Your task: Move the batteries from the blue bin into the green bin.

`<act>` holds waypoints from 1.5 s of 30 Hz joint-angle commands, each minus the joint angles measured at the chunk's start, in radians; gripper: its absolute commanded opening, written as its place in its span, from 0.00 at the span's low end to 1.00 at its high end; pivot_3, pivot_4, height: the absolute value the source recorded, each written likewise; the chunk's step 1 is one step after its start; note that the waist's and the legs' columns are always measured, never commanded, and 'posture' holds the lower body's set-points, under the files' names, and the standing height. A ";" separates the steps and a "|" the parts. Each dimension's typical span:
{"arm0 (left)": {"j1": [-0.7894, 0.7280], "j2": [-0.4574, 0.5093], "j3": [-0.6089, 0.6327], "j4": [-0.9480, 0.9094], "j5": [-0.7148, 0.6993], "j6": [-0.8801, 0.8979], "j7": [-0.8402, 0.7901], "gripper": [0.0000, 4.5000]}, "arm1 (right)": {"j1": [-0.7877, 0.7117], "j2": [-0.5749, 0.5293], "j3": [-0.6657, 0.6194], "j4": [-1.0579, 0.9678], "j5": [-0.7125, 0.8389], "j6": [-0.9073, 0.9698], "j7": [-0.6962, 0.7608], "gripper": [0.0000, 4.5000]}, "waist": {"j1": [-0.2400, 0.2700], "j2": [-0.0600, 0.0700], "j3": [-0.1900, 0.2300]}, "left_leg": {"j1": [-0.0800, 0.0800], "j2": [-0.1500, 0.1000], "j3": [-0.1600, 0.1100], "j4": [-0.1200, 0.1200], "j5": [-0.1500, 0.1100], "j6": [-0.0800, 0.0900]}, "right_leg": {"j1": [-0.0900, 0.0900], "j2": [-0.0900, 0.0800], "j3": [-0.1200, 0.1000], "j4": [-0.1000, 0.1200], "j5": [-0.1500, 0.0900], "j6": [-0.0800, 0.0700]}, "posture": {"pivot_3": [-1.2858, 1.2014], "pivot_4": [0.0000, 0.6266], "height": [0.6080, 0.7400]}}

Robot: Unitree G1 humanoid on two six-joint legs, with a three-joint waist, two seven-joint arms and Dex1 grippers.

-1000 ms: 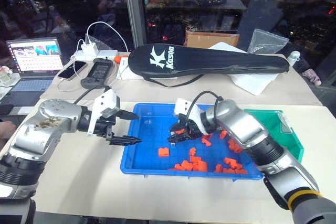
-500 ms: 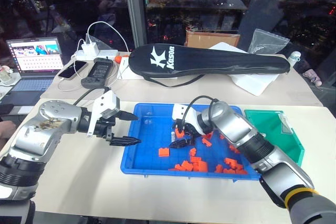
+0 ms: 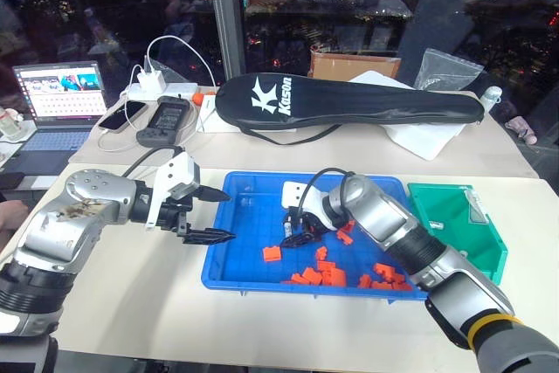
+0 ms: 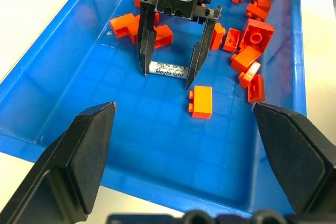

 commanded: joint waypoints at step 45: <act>-0.274 -0.294 0.035 0.122 -0.073 0.024 0.080 1.00 | 0.369 -0.779 -0.660 -0.190 0.181 0.067 0.065 0.98 | -0.003 0.003 0.001 | 0.006 -0.001 -0.003 0.001 0.000 0.001 | 0.011 0.000 0.000 -0.005 -0.002 0.005 | 0.52 0.24 0.76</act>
